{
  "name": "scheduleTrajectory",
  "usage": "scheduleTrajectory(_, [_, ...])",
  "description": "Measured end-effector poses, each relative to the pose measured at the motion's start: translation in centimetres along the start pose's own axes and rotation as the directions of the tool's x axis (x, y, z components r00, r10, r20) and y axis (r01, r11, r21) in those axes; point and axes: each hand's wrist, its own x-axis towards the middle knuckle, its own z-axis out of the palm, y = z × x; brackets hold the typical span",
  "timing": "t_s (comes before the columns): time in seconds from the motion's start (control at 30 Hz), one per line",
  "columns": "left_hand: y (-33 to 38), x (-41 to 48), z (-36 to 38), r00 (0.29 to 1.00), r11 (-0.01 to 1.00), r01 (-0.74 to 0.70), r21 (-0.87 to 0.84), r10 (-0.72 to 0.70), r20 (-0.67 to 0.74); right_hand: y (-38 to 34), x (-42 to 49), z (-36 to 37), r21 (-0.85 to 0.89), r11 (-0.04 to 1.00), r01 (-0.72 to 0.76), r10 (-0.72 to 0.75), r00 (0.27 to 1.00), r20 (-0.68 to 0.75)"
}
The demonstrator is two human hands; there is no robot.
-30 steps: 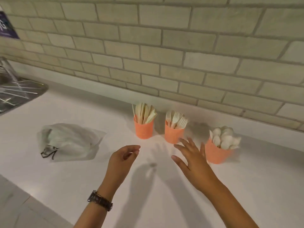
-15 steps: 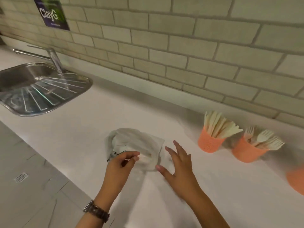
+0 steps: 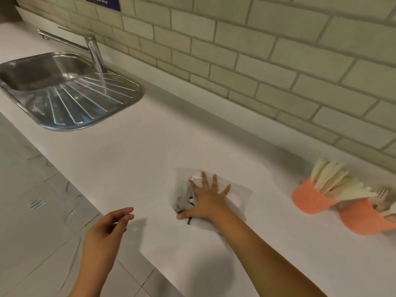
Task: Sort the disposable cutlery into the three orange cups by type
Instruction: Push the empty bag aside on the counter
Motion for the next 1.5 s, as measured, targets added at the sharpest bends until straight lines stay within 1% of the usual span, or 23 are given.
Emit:
scheduleTrajectory(0.07, [-0.7, -0.3, 0.4, 0.999, 0.999, 0.015, 0.031, -0.016, 0.048, 1.2, -0.7, 0.1, 0.142, 0.985, -0.100, 0.100, 0.995, 0.004])
scheduleTrajectory(0.13, [-1.1, -1.0, 1.1, 0.994, 0.998, 0.017, 0.065, -0.024, 0.103, 2.1, -1.9, 0.3, 0.188, 0.973, -0.135, 0.146, 0.988, -0.044])
scheduleTrajectory(0.2, [-1.1, -2.0, 2.1, 0.986, 0.997, -0.004, 0.080, -0.010, 0.164, 2.9, -4.1, 1.3, 0.114, 0.987, -0.112, 0.132, 0.972, -0.195])
scheduleTrajectory(0.27, [-0.9, -3.5, 3.0, 0.973, 0.995, -0.033, 0.093, 0.010, 0.232, 3.8, -7.7, 3.1, 0.026, 0.996, -0.084, 0.088, 0.937, -0.338])
scheduleTrajectory(0.4, [-0.8, -8.1, 4.9, 0.930, 0.991, -0.100, 0.088, 0.062, 0.363, 6.0, -16.9, 7.9, 0.015, 0.991, -0.131, 0.125, 0.899, -0.420])
scheduleTrajectory(0.5, [-1.3, -12.8, 6.2, 0.886, 0.984, -0.155, 0.086, 0.100, 0.453, 7.4, -24.8, 11.5, 0.127, 0.982, -0.141, 0.183, 0.883, -0.432])
scheduleTrajectory(0.57, [-2.2, -16.6, 6.8, 0.853, 0.980, -0.187, 0.070, 0.126, 0.507, 8.3, -30.3, 14.0, 0.241, 0.965, -0.103, 0.206, 0.867, -0.454])
scheduleTrajectory(0.6, [-2.7, -18.8, 7.0, 0.834, 0.977, -0.201, 0.064, 0.137, 0.535, 8.8, -33.2, 15.1, 0.348, 0.933, -0.094, 0.253, 0.860, -0.444])
scheduleTrajectory(0.67, [-4.2, -23.7, 7.3, 0.794, 0.974, -0.219, 0.055, 0.145, 0.591, 9.3, -39.6, 17.4, 0.564, 0.822, -0.082, 0.382, 0.813, -0.439])
scheduleTrajectory(0.7, [-5.0, -26.3, 7.4, 0.775, 0.973, -0.224, 0.047, 0.149, 0.614, 9.4, -42.9, 18.6, 0.635, 0.767, -0.092, 0.441, 0.794, -0.417])
scheduleTrajectory(0.73, [-6.0, -28.9, 7.4, 0.759, 0.973, -0.227, 0.037, 0.153, 0.633, 9.5, -46.2, 20.1, 0.675, 0.732, -0.093, 0.483, 0.769, -0.419])
scheduleTrajectory(0.77, [-7.0, -31.5, 7.3, 0.745, 0.973, -0.227, 0.029, 0.154, 0.649, 9.6, -49.2, 21.8, 0.687, 0.722, -0.074, 0.507, 0.733, -0.453])
scheduleTrajectory(0.83, [-9.0, -36.3, 7.3, 0.715, 0.977, -0.212, 0.026, 0.137, 0.686, 10.4, -54.5, 25.7, 0.668, 0.741, -0.060, 0.518, 0.684, -0.514])
scheduleTrajectory(0.87, [-10.1, -38.7, 7.3, 0.694, 0.978, -0.207, 0.035, 0.122, 0.710, 10.9, -57.0, 28.0, 0.673, 0.735, -0.084, 0.537, 0.678, -0.501])
scheduleTrajectory(0.9, [-11.1, -40.8, 7.4, 0.669, 0.976, -0.214, 0.051, 0.108, 0.735, 11.2, -59.3, 30.0, 0.703, 0.700, -0.124, 0.576, 0.681, -0.452])
scheduleTrajectory(0.93, [-12.0, -42.9, 7.5, 0.638, 0.971, -0.228, 0.071, 0.094, 0.764, 11.4, -61.5, 32.0, 0.744, 0.650, -0.155, 0.620, 0.675, -0.401])
scheduleTrajectory(1.07, [-14.8, -49.3, 8.5, 0.516, 0.948, -0.279, 0.150, 0.016, 0.856, 11.7, -68.3, 38.6, 0.879, 0.423, -0.219, 0.768, 0.601, -0.219])
scheduleTrajectory(1.13, [-15.9, -51.3, 9.5, 0.484, 0.939, -0.284, 0.193, -0.033, 0.875, 12.8, -69.9, 41.5, 0.910, 0.324, -0.258, 0.812, 0.569, -0.127])
scheduleTrajectory(1.2, [-17.4, -52.7, 10.9, 0.470, 0.930, -0.290, 0.228, -0.069, 0.880, 14.8, -70.4, 44.5, 0.918, 0.235, -0.319, 0.852, 0.522, -0.037])
scheduleTrajectory(1.3, [-20.9, -53.3, 14.0, 0.432, 0.893, -0.351, 0.282, -0.112, 0.895, 18.9, -69.6, 50.0, 0.889, 0.144, -0.435, 0.874, 0.476, 0.092])
scheduleTrajectory(1.37, [-24.1, -53.3, 16.6, 0.410, 0.859, -0.407, 0.311, -0.132, 0.903, 22.2, -68.3, 54.4, 0.833, 0.089, -0.547, 0.868, 0.452, 0.204])
scheduleTrajectory(1.43, [-27.7, -53.1, 19.5, 0.399, 0.830, -0.460, 0.316, -0.125, 0.908, 26.1, -66.6, 59.3, 0.775, 0.074, -0.628, 0.872, 0.418, 0.255])
scheduleTrajectory(1.5, [-31.6, -52.6, 22.4, 0.397, 0.807, -0.500, 0.313, -0.107, 0.911, 30.0, -64.8, 64.0, 0.699, 0.089, -0.709, 0.870, 0.397, 0.292])
